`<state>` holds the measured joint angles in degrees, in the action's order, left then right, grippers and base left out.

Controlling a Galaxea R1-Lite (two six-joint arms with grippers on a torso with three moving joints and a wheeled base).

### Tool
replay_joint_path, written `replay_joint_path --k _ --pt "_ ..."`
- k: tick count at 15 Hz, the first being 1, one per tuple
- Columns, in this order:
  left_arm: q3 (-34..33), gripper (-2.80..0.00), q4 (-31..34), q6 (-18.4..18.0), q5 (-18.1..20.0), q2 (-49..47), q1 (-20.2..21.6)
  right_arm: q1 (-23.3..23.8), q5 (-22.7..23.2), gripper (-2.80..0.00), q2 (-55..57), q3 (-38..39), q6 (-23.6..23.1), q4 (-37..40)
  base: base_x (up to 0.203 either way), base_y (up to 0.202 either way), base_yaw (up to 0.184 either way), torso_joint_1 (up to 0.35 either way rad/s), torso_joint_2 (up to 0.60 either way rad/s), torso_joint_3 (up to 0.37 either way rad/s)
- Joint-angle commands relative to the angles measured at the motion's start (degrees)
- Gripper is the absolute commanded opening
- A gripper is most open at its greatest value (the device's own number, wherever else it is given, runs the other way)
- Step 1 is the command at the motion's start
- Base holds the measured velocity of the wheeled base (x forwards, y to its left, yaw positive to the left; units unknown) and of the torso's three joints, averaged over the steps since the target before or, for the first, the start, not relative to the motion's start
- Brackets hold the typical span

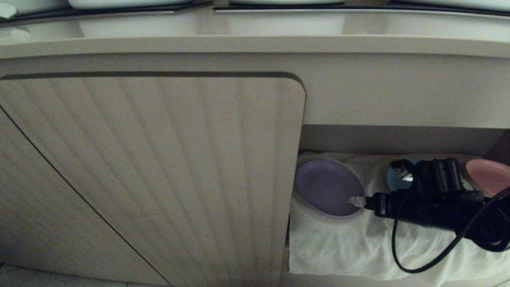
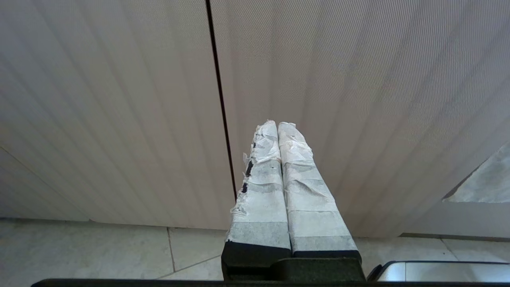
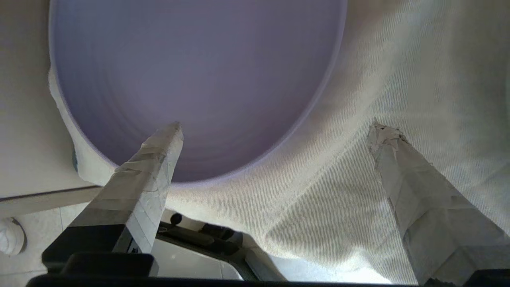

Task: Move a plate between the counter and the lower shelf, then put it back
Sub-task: Pick up the plate in the cupboard

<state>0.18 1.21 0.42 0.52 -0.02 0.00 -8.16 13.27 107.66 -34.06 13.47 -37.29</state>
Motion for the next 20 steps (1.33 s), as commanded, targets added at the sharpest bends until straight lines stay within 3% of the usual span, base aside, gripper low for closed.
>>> replay_joint_path --k 1,20 --pt "0.0 -2.8 0.0 0.0 0.0 0.0 0.0 0.1 0.1 0.0 0.0 -0.1 0.1 -0.4 0.0 0.0 0.0 0.0 0.0 0.0" --pt "0.0 -2.8 0.0 0.0 0.0 0.0 0.0 -2.1 -0.1 0.0 3.0 -1.6 -2.0 -3.1 0.0 0.0 0.0 0.0 0.0 0.0"
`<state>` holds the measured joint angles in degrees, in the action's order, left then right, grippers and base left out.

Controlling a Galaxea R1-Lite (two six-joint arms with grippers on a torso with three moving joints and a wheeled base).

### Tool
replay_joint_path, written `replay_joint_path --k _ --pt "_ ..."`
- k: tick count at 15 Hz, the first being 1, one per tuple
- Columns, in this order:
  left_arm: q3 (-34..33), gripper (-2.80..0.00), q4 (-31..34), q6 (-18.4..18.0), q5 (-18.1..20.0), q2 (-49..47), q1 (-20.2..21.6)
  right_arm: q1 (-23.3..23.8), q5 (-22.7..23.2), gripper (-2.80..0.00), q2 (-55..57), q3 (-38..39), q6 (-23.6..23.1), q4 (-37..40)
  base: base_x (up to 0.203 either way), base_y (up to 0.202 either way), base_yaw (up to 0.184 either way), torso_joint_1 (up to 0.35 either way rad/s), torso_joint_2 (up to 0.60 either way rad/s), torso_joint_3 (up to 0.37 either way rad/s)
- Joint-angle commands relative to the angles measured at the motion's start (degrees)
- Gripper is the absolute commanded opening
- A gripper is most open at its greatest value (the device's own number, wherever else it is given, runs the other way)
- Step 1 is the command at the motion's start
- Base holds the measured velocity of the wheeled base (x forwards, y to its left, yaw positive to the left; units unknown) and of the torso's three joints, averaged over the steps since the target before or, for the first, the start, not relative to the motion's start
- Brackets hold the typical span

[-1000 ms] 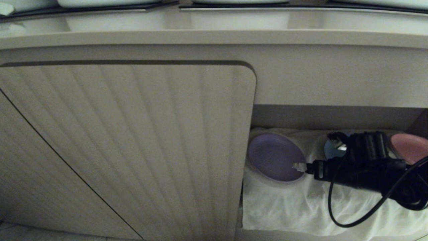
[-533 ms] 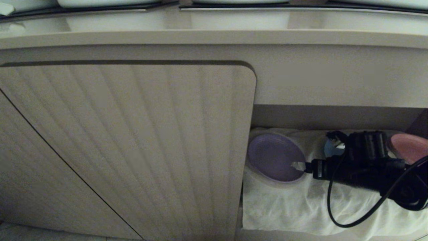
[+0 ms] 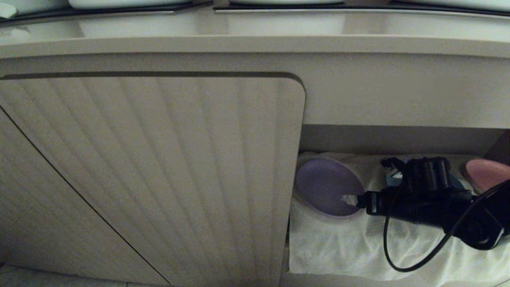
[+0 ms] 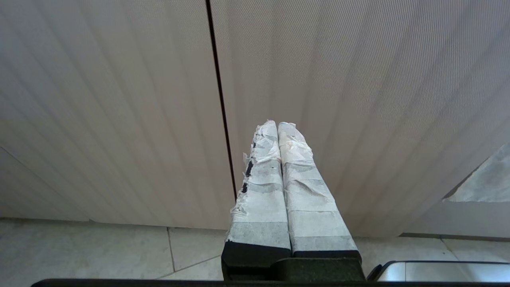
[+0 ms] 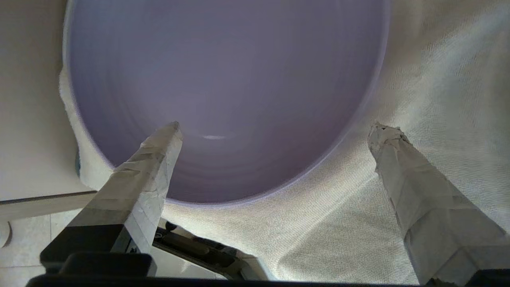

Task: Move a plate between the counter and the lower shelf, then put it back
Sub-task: Pick up the plate in the cupboard

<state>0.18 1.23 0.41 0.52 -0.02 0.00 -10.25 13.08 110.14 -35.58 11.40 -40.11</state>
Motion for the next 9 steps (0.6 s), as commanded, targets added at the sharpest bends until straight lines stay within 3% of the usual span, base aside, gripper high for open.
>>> replay_joint_path --k 1,9 --pt "0.0 -2.8 0.0 0.0 0.0 0.0 0.0 0.1 0.0 0.0 0.8 -0.2 0.0 -0.3 0.0 0.0 0.0 0.0 0.0 0.0" --pt "0.0 -2.8 0.0 0.0 0.0 0.0 0.0 0.9 0.0 0.0 3.2 -3.0 0.1 -0.8 0.0 0.0 0.0 0.0 0.0 0.0"
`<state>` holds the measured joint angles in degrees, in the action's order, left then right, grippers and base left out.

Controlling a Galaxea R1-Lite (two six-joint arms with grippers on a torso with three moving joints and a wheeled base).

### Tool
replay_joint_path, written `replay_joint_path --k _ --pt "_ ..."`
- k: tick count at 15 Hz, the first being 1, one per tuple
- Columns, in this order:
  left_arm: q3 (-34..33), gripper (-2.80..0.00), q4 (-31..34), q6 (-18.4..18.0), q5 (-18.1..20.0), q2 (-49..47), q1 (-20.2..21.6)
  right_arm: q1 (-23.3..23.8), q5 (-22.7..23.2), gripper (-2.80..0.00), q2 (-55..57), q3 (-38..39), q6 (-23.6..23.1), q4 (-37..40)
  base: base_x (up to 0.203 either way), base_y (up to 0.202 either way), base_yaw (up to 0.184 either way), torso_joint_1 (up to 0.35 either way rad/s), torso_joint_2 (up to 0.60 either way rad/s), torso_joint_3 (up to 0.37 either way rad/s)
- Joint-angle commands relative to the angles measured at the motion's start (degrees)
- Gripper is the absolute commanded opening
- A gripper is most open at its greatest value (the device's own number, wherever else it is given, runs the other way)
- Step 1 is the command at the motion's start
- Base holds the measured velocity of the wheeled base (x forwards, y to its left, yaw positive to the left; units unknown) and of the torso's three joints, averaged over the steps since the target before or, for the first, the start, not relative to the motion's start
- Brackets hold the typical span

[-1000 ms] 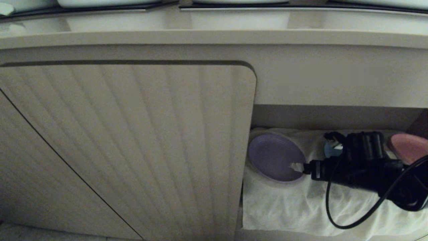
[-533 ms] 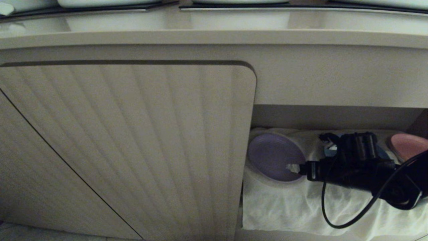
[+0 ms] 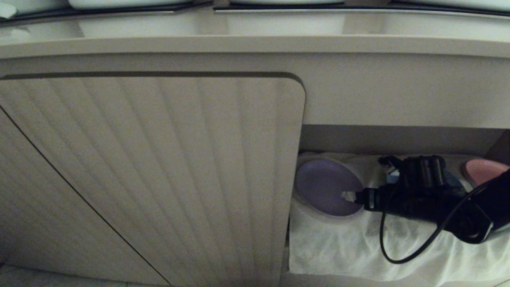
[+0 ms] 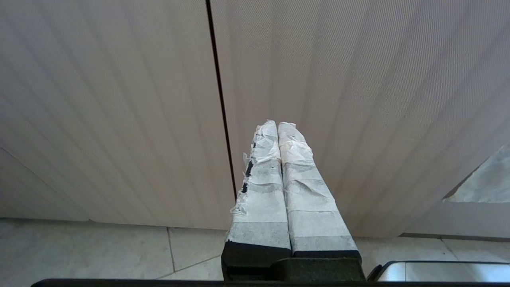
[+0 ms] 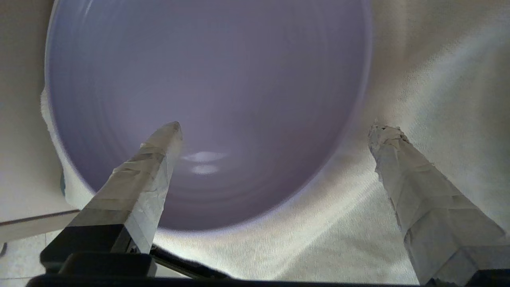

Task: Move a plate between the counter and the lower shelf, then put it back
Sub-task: Pick up the plate in the cupboard

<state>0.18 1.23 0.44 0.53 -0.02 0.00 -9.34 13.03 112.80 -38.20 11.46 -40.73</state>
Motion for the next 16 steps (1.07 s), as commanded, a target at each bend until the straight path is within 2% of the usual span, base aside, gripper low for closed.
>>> replay_joint_path --k 1,16 --pt "0.0 -2.8 0.0 0.0 0.0 0.0 0.0 0.0 0.1 0.0 0.8 -0.5 0.1 -0.3 0.0 0.0 0.0 0.0 0.0 0.0" --pt "0.0 -2.8 0.0 0.0 0.0 0.0 0.0 0.5 -0.2 0.0 4.4 -3.2 0.0 -0.8 0.0 0.0 0.0 0.0 0.0 0.0"
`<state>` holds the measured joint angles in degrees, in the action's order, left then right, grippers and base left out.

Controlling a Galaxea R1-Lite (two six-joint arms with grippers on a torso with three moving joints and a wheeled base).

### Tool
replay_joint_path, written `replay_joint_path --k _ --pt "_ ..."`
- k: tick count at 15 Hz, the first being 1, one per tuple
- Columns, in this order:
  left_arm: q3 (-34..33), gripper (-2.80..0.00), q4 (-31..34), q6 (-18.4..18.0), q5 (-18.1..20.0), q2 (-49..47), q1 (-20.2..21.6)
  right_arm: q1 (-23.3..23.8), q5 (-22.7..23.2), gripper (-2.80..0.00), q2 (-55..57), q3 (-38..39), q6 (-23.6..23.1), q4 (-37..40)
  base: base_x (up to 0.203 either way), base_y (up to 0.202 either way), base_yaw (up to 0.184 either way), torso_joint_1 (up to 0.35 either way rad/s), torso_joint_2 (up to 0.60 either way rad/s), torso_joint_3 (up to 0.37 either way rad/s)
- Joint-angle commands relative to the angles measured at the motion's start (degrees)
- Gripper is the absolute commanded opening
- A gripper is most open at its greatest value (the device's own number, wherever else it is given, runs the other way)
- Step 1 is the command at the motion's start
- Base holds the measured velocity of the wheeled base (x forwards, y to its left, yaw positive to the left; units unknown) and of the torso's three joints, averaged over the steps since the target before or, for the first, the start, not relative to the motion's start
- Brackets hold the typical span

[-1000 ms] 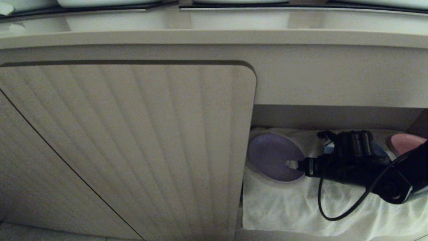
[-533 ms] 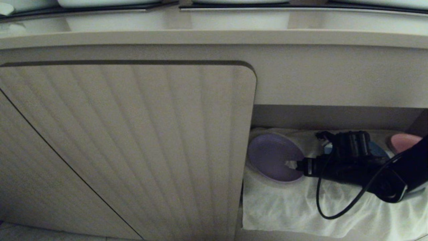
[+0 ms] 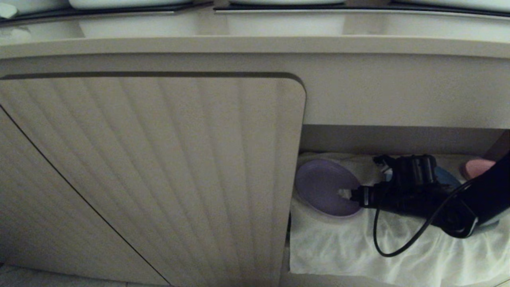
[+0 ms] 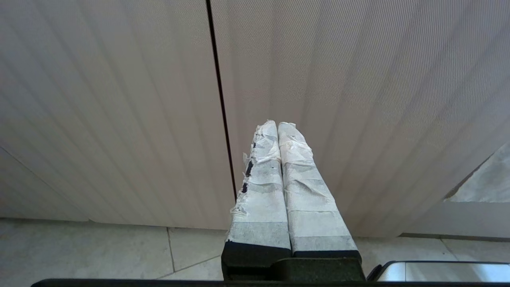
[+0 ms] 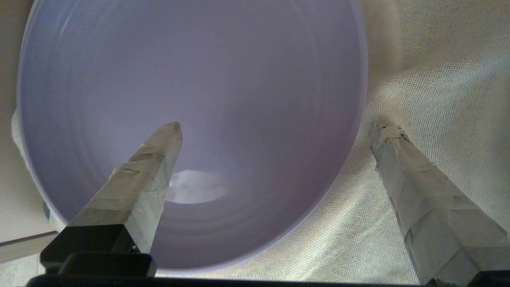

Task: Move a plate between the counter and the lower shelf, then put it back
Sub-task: Pick up the plate in the cupboard

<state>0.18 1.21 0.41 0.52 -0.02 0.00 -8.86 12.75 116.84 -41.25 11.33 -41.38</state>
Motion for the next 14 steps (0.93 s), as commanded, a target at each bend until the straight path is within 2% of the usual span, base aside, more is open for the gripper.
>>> replay_joint_path --k 1,14 --pt "0.0 -2.8 0.0 0.0 0.0 0.0 0.0 0.0 0.1 0.0 0.5 -0.3 0.1 -0.1 0.0 0.0 0.0 0.0 0.0 0.0" --pt "0.0 -2.8 0.0 0.0 0.0 0.0 0.0 -0.1 0.4 0.0 -2.1 -0.6 0.3 0.6 0.0 0.0 0.0 0.0 0.0 0.0"
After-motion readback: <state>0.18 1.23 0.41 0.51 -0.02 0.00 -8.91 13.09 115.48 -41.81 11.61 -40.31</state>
